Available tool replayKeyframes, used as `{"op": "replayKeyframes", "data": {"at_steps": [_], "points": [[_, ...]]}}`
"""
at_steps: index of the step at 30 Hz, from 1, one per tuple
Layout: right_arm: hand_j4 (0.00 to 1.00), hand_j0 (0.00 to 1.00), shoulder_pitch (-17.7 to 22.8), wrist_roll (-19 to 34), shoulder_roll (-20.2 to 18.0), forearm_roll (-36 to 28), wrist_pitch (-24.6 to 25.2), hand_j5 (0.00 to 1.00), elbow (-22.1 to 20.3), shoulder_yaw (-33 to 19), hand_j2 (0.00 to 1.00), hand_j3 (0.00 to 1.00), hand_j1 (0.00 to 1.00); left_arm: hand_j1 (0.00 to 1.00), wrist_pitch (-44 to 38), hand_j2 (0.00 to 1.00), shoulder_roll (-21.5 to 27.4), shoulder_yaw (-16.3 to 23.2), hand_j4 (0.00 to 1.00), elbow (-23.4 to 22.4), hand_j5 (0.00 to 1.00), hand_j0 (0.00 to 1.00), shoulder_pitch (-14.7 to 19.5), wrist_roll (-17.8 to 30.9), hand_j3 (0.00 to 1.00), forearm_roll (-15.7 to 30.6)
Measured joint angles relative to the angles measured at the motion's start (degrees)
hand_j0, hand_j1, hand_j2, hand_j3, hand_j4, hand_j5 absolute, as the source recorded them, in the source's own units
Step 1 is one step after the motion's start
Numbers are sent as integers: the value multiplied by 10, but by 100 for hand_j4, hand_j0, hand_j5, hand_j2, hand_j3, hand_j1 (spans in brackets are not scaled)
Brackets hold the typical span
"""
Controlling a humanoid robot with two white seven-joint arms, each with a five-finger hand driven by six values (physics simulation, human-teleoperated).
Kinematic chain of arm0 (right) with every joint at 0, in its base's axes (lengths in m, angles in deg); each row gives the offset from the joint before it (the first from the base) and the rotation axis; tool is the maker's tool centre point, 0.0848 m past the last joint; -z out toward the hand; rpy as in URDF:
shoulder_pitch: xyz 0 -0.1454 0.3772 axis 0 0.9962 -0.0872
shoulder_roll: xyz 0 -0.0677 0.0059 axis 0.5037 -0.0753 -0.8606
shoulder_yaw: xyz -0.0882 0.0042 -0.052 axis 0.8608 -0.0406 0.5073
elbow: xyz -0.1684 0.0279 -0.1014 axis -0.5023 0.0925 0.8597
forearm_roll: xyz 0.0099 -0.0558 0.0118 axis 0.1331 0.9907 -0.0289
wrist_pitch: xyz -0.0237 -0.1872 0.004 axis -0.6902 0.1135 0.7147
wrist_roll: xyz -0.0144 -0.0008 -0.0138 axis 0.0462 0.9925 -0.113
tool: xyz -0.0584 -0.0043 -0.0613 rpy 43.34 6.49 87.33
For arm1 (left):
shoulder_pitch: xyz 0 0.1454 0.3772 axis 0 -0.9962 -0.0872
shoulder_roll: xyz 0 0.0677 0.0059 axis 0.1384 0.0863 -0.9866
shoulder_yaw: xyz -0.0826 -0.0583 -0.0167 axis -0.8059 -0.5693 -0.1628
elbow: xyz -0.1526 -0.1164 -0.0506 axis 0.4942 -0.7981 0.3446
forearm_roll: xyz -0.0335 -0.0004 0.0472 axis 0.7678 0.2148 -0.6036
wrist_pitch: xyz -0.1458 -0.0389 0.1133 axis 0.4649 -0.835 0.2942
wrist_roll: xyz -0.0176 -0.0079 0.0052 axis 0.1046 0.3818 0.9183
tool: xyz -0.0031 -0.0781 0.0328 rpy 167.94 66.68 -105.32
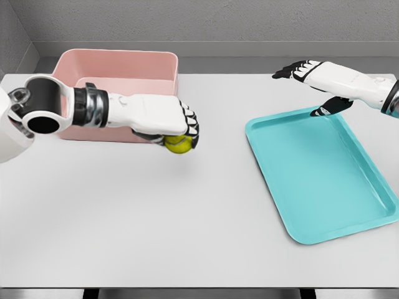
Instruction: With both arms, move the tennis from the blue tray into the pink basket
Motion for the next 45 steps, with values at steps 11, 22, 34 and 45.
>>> {"op": "replayKeyframes", "data": {"at_steps": [11, 22, 34, 45], "points": [[100, 100, 0, -1, 2, 0, 0, 100, 0, 1, 100, 100, 100, 56, 0, 56, 13, -1, 56, -11, 56, 56, 18, -1, 56, 12], [100, 100, 0, -1, 3, 0, 0, 100, 0, 1, 100, 100, 100, 56, 0, 56, 15, -1, 56, -46, 56, 56, 34, -1, 56, 14], [100, 100, -1, 0, 3, 0, 0, 100, 0, 1, 100, 100, 100, 56, 8, 56, 9, -1, 56, -95, 56, 56, 47, -3, 56, 13], [100, 100, -1, 0, 5, 0, 0, 100, -1, 1, 100, 100, 100, 56, 27, 56, -11, -1, 56, -174, 56, 56, 62, -4, 56, 10]]}}
